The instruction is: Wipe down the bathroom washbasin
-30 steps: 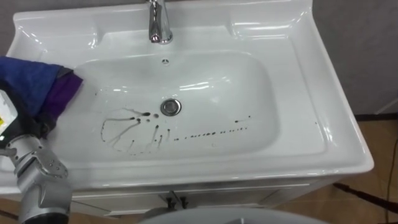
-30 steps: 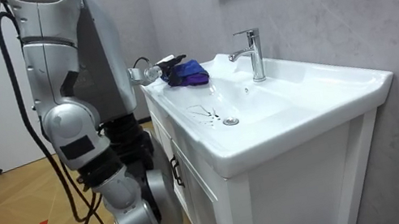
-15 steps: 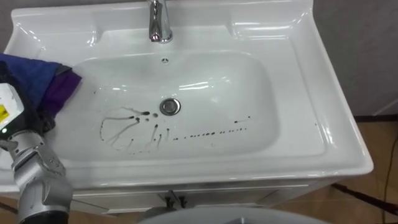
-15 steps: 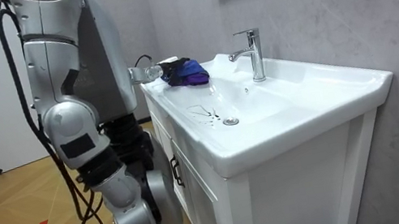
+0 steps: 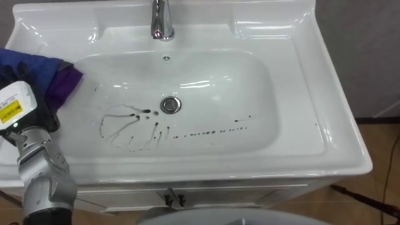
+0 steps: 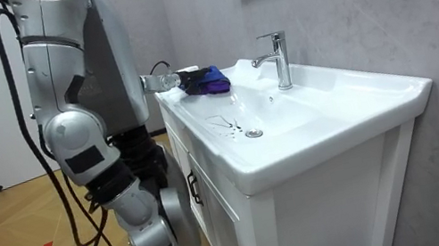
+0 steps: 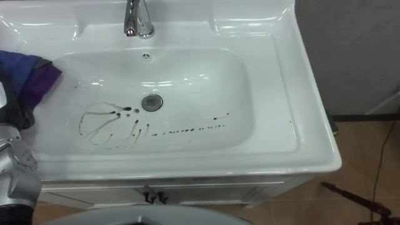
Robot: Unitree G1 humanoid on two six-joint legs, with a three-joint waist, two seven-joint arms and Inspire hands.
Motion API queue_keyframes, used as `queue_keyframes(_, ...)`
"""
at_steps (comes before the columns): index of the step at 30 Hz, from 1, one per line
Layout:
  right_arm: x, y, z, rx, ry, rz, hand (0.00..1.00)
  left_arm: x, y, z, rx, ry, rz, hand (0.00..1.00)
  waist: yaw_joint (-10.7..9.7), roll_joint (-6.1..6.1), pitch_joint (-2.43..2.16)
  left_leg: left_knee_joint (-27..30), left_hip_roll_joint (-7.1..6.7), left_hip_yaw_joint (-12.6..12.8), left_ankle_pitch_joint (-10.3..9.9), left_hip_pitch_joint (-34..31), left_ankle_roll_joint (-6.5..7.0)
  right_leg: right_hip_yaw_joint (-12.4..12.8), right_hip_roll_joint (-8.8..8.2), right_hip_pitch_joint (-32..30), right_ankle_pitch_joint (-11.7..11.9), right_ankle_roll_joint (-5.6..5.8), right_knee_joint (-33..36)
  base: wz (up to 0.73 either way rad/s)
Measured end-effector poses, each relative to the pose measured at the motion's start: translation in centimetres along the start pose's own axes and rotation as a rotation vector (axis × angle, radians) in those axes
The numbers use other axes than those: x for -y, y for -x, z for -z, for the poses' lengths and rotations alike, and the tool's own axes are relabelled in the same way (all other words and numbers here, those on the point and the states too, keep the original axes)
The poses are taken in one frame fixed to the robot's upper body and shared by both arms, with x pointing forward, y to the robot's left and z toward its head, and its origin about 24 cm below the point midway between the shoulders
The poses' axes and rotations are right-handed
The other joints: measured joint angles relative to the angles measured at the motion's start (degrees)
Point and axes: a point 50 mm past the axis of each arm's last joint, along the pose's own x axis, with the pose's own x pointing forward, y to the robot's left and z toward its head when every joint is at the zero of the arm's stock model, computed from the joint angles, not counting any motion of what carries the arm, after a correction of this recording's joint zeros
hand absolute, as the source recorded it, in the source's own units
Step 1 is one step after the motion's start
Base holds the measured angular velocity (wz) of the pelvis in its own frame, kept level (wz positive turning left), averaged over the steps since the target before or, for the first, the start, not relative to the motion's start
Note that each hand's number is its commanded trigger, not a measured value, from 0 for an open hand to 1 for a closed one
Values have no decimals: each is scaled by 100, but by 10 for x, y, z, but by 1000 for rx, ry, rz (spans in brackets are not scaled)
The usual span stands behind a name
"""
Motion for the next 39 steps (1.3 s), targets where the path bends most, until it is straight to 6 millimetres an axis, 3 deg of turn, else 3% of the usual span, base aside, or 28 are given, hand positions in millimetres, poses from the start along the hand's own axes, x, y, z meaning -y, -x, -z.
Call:
queue_keyframes(7,1,0,4,-10,-3,24,0,0,0,1,-2,-7,10,0,12,-12,-4,2,40,18,-1,6,-1,5,1,2,2,-4,1,0)
queue_keyframes(14,0,1,8,-21,-24,27,0,20,1,7,-26,19,47,0,60,-5,-8,-7,78,159,-1,30,-4,47,32,-4,25,-46,-4,-6)
queue_keyframes(17,0,1,10,-31,-23,26,0,24,-1,7,-40,33,48,21,74,0,-23,3,80,158,0,33,-5,93,59,-8,36,-75,-7,-8)
queue_keyframes(20,-1,2,15,-49,-25,21,0,28,-1,10,-53,24,51,52,119,14,-39,-9,90,155,3,91,-9,163,82,27,37,-107,-7,-12)
queue_keyframes(21,-1,2,14,-49,-25,18,0,31,0,12,-61,17,55,72,123,23,-42,-7,94,155,3,119,-9,188,88,50,38,-120,-9,-16)
queue_keyframes(23,-1,2,14,-49,-25,18,0,34,1,15,-72,5,41,98,122,35,-49,-6,100,154,3,156,-10,200,94,79,38,-132,-12,-9)
queue_keyframes(27,3,2,15,-53,-31,29,0,31,-4,17,-94,4,-18,100,121,147,-106,-83,102,161,21,252,-35,274,103,113,36,-145,-2,-10)
queue_keyframes(39,5,2,11,-50,12,51,0,20,-13,24,-140,13,-93,100,60,209,-101,-419,88,163,89,523,-139,328,102,204,25,-160,-6,-3)
